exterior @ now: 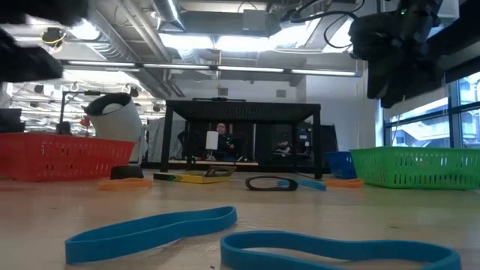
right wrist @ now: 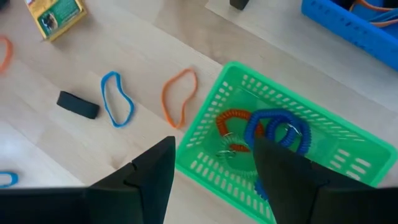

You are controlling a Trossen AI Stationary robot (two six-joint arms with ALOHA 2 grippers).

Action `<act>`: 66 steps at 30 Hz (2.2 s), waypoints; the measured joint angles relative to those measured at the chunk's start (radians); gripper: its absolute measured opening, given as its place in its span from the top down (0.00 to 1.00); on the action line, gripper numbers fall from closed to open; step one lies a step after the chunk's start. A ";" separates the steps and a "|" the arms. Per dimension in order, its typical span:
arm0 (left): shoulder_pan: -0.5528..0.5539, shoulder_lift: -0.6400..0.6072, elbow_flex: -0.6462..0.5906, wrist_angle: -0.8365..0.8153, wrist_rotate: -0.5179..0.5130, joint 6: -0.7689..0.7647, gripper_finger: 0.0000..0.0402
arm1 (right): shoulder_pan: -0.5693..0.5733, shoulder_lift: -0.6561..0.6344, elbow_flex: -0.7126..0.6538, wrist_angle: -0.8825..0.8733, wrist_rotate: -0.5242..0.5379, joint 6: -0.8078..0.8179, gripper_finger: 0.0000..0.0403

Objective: Pick & Place Office Desk Supplies
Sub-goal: Put the orange rubber band into the blue bin

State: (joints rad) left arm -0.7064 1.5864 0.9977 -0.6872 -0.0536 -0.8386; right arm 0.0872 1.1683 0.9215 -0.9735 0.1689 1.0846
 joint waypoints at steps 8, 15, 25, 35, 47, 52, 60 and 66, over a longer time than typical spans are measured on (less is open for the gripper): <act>-0.132 0.052 -0.070 0.215 -0.148 0.114 0.60 | 0.000 0.000 0.000 0.032 0.033 0.034 0.46; -0.153 0.130 -0.117 0.226 -0.195 0.120 0.60 | 0.000 0.000 0.000 0.068 0.054 0.033 0.46; -0.158 0.162 -0.118 0.240 -0.162 0.122 0.80 | 0.000 0.000 0.000 0.077 0.082 0.033 0.46; -0.156 0.124 -0.124 0.255 -0.243 0.116 1.00 | 0.021 0.000 0.000 0.109 0.138 0.007 0.46; 0.062 0.011 -0.125 0.483 -0.614 0.288 1.00 | 0.163 0.000 0.000 0.603 0.130 -0.252 0.46; 0.224 0.011 -0.124 0.841 -0.650 0.568 0.99 | 0.216 0.005 0.000 0.669 0.129 -0.292 0.46; 0.361 0.011 -0.112 1.152 -0.635 0.802 0.99 | 0.273 0.005 0.000 0.723 0.127 -0.372 0.40; 0.385 0.018 -0.046 1.150 -0.614 0.898 0.99 | 0.274 0.039 0.000 0.809 0.138 -0.490 0.32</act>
State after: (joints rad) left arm -0.3217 1.6040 0.9515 0.4633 -0.6678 0.0590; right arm 0.3612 1.2069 0.9219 -0.1642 0.3069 0.5950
